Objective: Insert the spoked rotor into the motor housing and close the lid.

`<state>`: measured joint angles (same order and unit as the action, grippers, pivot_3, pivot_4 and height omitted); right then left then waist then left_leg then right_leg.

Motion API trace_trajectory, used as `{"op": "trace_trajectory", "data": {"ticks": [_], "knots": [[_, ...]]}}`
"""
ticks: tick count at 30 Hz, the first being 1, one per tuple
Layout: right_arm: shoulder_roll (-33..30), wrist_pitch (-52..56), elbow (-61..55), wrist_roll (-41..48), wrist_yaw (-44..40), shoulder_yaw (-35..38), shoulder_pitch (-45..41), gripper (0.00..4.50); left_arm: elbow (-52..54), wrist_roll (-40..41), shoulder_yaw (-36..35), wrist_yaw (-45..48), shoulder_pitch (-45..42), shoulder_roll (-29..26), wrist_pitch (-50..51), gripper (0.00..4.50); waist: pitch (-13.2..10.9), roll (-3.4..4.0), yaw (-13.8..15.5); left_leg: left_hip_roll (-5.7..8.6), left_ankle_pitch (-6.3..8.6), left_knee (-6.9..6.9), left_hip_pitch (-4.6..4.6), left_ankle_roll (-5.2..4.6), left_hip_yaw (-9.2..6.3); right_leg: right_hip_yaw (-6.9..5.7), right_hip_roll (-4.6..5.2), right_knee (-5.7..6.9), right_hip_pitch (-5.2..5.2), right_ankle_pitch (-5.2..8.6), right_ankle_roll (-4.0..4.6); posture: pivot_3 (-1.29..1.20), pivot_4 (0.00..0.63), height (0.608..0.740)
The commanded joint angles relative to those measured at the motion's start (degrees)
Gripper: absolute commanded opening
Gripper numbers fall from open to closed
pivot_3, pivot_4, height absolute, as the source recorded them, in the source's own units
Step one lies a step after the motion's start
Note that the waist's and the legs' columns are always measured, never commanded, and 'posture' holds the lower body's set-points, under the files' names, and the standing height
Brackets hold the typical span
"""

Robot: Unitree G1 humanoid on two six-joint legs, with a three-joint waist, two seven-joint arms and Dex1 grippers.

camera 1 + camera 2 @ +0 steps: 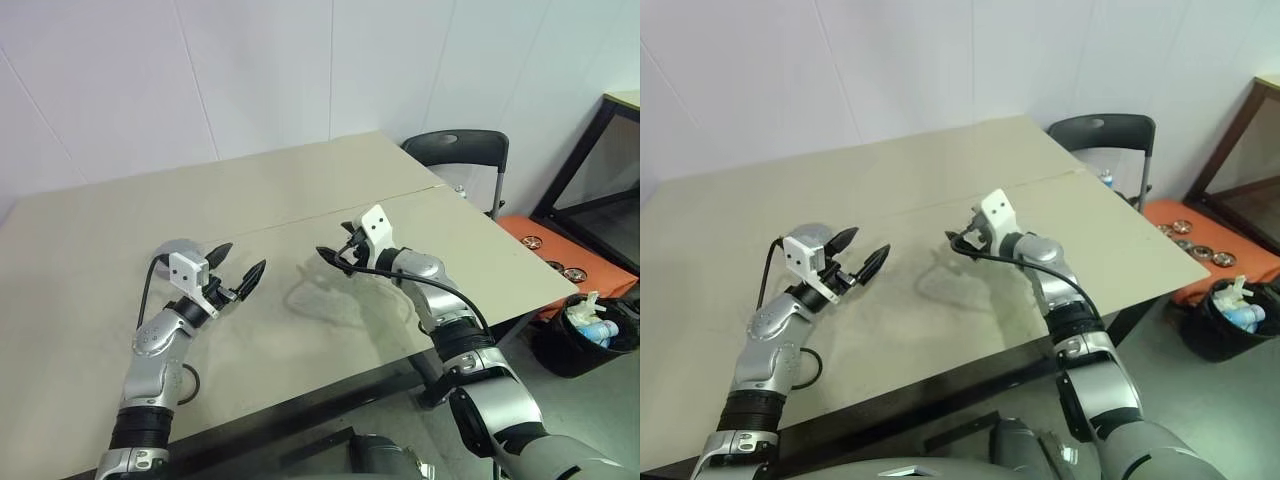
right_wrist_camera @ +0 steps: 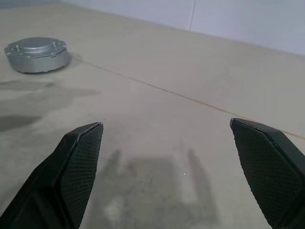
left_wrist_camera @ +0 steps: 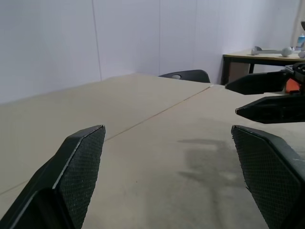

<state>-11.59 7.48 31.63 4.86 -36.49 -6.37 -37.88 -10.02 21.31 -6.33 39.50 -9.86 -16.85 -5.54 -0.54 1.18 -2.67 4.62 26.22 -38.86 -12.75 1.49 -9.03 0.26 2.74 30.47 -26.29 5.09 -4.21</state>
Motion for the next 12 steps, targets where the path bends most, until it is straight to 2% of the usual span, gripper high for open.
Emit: {"op": "trace_trajectory", "data": {"ticks": [1, 3, 6, 7, 12], "knots": [[-0.12, -1.05, -3.23, -0.41, 0.93, 0.36, -0.3, 4.47, 0.77, -0.35, 0.17, 0.49, -1.93, -0.2, -0.77, 4.5, -0.03, -0.04, -0.14, 0.55, -0.04, -0.17, -0.2, 0.06, -0.72, -0.52, 0.53, 0.27, 0.02, 0.26, -0.08, 0.0, 0.0, 0.74], [-0.06, -1.01, -3.5, -0.44, 0.94, 0.14, -0.03, 4.47, 0.51, -0.19, 0.17, 0.67, -2.45, -0.27, -0.77, 4.5, -0.04, -0.02, 0.06, 1.36, -0.19, -0.31, -0.34, 0.17, -1.88, -1.17, 1.33, 0.93, 0.02, 0.81, -0.21, 0.0, 0.0, 0.74], [0.14, -1.45, -2.86, -0.77, 0.98, -0.24, -0.5, 4.47, 0.22, -0.07, 0.44, 1.43, -2.91, -0.31, -0.93, 4.5, -0.1, -0.04, 0.17, 2.26, -0.7, -0.31, -0.77, 0.32, -3.77, -2.21, 2.41, 1.17, 0.16, 1.18, -0.32, 0.0, 0.0, 0.74], [0.17, -1.64, -2.54, -0.93, 1.03, -0.33, -0.68, 4.47, 0.17, -0.02, 0.41, 1.59, -2.94, -0.29, -0.96, 4.5, -0.13, -0.02, 0.2, 2.62, -0.86, -0.31, -0.8, 0.35, -4.43, -2.31, 2.85, 1.51, 0.26, 1.54, -0.5, 0.0, 0.0, 0.74], [0.36, -2.29, -2.56, -1.24, 1.22, 0.08, -0.56, 4.47, -0.88, -0.29, 0.54, 2.48, -3.16, -0.24, -1.23, 4.5, -0.38, 0.18, 0.3, 4.08, -1.34, -0.26, -0.69, 0.49, -7.16, -2.55, 3.8, 2.54, 0.98, 2.87, -1.3, 0.0, 0.0, 0.74]]}}
